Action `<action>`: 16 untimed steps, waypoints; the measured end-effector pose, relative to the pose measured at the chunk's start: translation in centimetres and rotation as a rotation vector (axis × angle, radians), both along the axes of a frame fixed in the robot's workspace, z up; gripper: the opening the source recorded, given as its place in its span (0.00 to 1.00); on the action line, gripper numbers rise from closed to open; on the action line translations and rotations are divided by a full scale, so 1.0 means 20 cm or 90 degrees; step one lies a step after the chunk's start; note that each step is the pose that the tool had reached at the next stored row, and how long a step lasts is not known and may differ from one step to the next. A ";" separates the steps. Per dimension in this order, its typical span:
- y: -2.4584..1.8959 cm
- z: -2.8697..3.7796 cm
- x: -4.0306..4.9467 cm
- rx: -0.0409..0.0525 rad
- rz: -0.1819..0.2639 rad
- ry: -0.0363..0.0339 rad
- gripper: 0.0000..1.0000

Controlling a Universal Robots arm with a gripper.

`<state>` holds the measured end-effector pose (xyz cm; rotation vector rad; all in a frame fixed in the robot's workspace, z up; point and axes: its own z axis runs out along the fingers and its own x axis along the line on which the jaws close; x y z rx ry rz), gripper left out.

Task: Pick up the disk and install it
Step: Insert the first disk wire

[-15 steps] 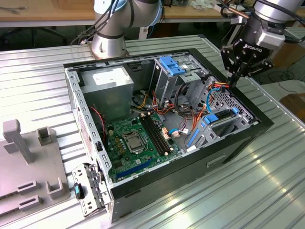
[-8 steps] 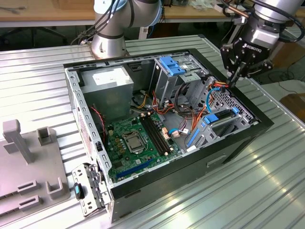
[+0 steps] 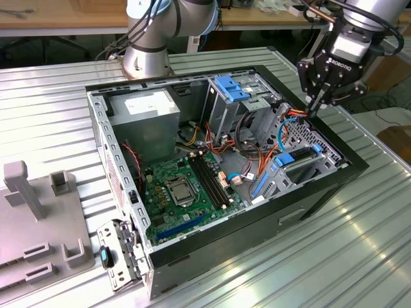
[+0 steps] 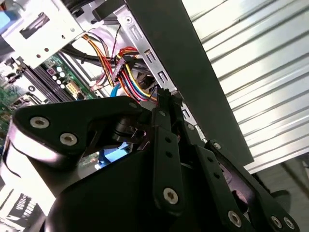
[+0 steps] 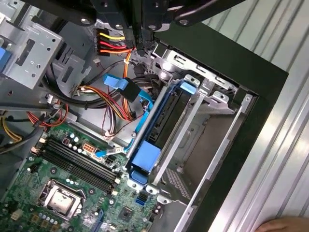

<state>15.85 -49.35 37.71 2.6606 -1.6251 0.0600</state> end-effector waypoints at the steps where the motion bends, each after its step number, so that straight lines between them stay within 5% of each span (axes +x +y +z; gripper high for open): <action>1: 0.000 0.000 0.000 0.0000 -0.008 0.0000 0.17; 10: 0.000 -0.002 -0.001 0.0000 -0.095 0.0000 0.17; 16: -0.009 -0.004 -0.060 0.0000 -0.103 0.0000 0.17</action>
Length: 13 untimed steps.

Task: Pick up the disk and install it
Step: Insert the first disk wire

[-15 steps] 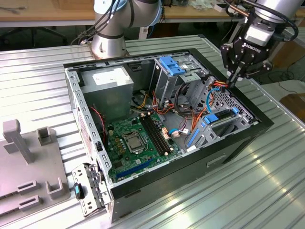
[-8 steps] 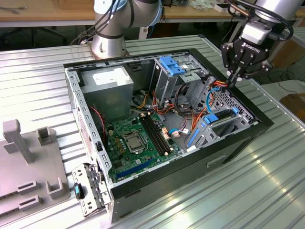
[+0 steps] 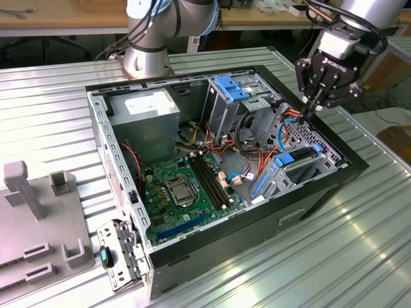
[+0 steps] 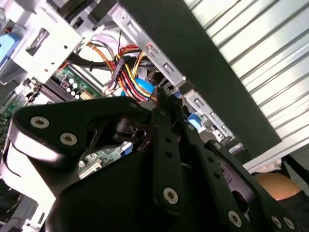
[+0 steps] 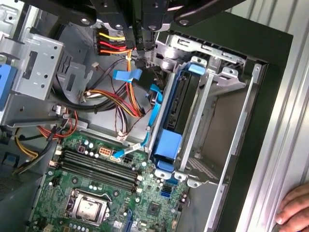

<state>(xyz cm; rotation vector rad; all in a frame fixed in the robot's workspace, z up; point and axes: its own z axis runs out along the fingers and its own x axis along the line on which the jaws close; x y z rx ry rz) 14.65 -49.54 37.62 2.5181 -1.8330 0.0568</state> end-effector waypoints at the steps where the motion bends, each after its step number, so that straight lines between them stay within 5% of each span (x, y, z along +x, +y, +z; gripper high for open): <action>1: -0.004 0.000 -0.008 0.0000 0.000 0.0000 0.17; 6: -0.013 -0.007 -0.013 0.0000 -0.032 0.0000 0.17; 7: -0.013 -0.009 -0.013 0.0000 -0.049 0.0000 0.17; 9: -0.013 -0.020 -0.013 -0.0001 -0.128 0.0000 0.17; 13: -0.017 -0.025 -0.013 -0.0001 -0.163 0.0000 0.17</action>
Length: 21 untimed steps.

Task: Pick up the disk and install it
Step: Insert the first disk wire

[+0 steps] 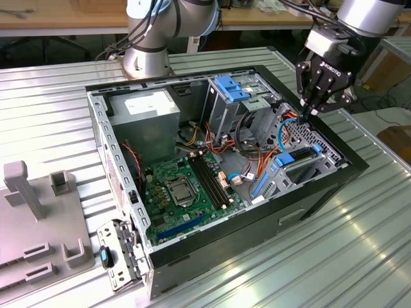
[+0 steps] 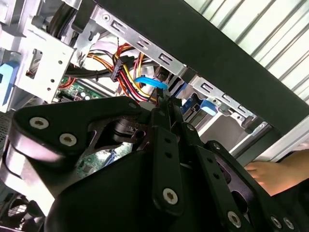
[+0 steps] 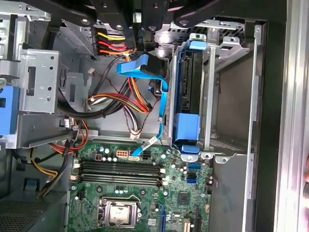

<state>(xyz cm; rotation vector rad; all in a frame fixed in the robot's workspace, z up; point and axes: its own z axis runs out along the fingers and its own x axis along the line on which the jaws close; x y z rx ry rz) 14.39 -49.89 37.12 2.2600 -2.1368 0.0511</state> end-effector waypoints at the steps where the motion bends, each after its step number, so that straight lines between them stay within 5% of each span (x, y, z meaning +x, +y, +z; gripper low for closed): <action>1: -0.003 -0.001 0.000 0.0000 -0.005 0.0000 0.17; 3: -0.015 -0.002 0.000 0.0000 -0.013 0.0000 0.17; 8: -0.121 -0.005 0.000 0.0000 -0.017 0.0000 0.17; 11: -0.141 -0.006 -0.004 0.0077 -0.017 0.0001 0.17; 14: -0.151 -0.008 -0.007 0.0309 -0.017 0.0004 0.17; 21: -0.193 -0.019 -0.016 0.0320 -0.021 -0.0002 0.17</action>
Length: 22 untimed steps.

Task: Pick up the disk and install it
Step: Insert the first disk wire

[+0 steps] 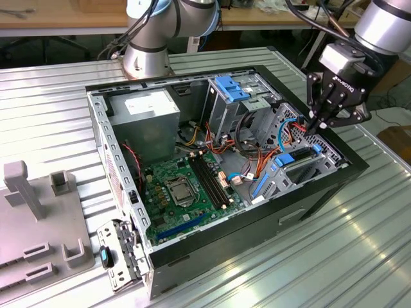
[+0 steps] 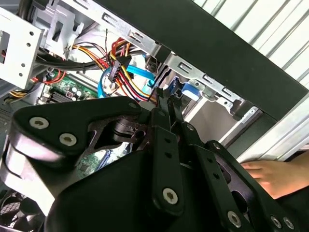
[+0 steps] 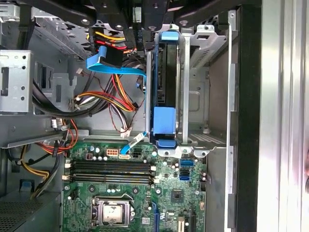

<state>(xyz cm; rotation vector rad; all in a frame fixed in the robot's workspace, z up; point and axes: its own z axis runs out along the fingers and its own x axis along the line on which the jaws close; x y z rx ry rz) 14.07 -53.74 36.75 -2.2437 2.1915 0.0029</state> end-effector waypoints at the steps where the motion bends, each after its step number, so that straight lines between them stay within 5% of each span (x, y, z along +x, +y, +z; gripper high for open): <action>1: 0.000 -0.003 0.000 0.0000 -0.004 0.0000 0.17; 6: 0.000 -0.020 -0.004 0.0000 -0.020 -0.0015 0.17; 12: -0.001 -0.030 -0.035 0.0012 -0.021 -0.0179 0.17; 22: -0.017 -0.037 -0.036 0.0008 -0.048 -0.0181 0.17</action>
